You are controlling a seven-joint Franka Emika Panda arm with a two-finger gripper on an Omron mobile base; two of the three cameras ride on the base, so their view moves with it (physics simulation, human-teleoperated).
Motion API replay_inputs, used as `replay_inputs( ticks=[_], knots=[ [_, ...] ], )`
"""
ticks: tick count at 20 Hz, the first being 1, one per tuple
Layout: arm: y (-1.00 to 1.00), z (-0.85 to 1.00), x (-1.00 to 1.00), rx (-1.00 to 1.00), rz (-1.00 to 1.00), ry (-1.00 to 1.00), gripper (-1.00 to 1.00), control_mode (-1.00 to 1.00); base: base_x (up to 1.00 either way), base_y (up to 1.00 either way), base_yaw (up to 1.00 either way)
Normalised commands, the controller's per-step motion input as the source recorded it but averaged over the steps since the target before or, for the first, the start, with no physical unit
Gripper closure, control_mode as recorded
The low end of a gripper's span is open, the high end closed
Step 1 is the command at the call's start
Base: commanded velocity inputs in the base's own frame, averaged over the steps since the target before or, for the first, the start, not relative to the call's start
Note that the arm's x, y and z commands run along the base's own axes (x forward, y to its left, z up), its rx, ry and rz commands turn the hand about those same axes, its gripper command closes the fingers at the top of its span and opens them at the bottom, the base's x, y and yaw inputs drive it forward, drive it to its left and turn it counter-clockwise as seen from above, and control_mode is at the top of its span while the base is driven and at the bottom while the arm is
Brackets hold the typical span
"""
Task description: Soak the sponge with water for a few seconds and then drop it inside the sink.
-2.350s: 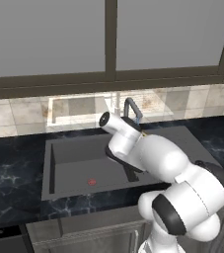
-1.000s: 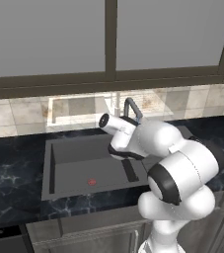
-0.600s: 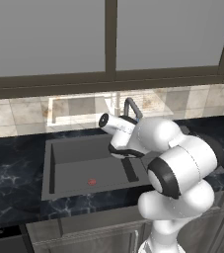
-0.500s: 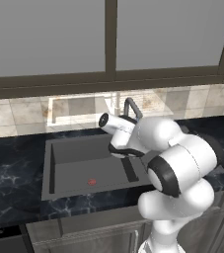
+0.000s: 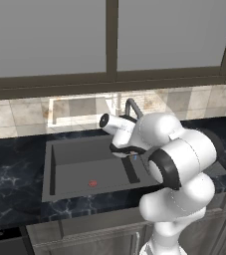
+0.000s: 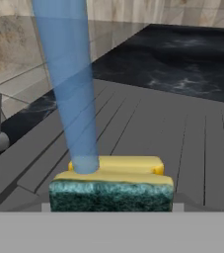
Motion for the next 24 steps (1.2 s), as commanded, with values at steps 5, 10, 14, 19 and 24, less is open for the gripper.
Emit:
replay_inputs(
  ticks=[5, 10, 14, 19, 24],
  knots=[
    [0.00, -0.10, 0.20, 0.00, 0.01, 0.00, 1.00, -1.00, 0.00, 0.00, 0.00],
    [0.00, -0.01, 0.05, 0.00, 0.01, 0.00, 1.00, -1.00, 0.00, 0.00, 0.00],
    [0.00, 0.00, 0.05, 0.00, 0.00, 0.00, 1.00, -1.00, 0.00, 0.00, 0.00],
    [0.00, 0.00, 0.01, 0.00, 0.00, 0.00, 1.00, -1.00, 0.00, 0.00, 0.00],
    [0.00, 0.00, 0.04, 0.00, 0.00, 0.00, 1.00, -1.00, 0.00, 0.00, 0.00]
  ],
)
